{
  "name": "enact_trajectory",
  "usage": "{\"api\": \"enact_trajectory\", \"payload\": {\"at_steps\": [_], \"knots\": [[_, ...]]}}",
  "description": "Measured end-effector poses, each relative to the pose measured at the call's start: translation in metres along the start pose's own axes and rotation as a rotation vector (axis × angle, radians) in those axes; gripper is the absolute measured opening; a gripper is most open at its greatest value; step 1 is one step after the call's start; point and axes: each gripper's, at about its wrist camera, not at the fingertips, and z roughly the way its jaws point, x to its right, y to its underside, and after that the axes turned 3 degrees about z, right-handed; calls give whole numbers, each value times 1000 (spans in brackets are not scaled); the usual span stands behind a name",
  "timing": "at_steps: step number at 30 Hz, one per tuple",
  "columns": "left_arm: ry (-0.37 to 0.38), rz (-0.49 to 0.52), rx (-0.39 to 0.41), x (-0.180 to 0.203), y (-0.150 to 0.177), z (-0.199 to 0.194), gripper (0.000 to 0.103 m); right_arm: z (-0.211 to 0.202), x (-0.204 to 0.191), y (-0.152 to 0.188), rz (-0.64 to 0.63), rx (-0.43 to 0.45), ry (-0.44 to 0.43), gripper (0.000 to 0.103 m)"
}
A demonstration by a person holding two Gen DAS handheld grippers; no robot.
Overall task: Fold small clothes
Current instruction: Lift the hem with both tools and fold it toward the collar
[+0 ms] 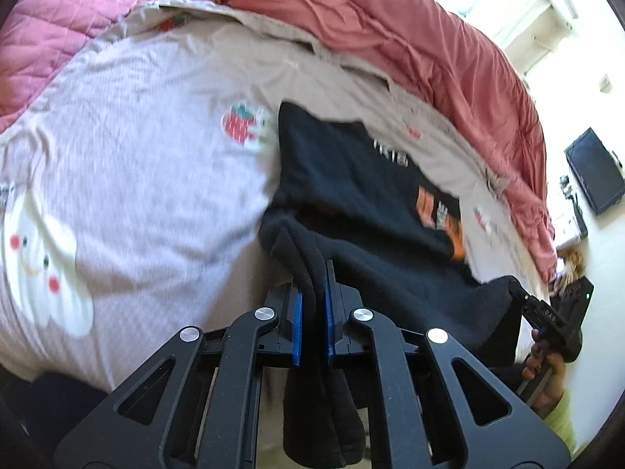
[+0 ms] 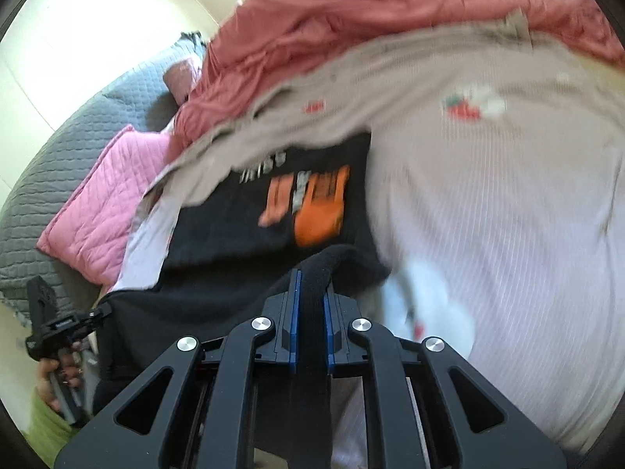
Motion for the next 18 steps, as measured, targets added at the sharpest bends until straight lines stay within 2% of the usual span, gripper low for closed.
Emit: {"api": "enact_trajectory", "payload": {"at_steps": [5,9,12,14,16,18], "knots": [[24,-52,40,-6,-27,10,3,21,5,-38,32,37,23,9],[-48,-12,37,-2,-38,33,4,49,10,-39,13,36,74,9],[-90,-3,17,-3,-37,51,8,68,17,-31,-33,-16,149,9],[-115,-5,9,-7,-36,58,12,73,24,-29,-37,-32,184,13],[-125,-14,9,-9,-34,60,19,73,32,-29,14,-32,168,28],[-125,-16,16,-10,-32,57,27,67,35,-29,46,-23,147,34]]}}
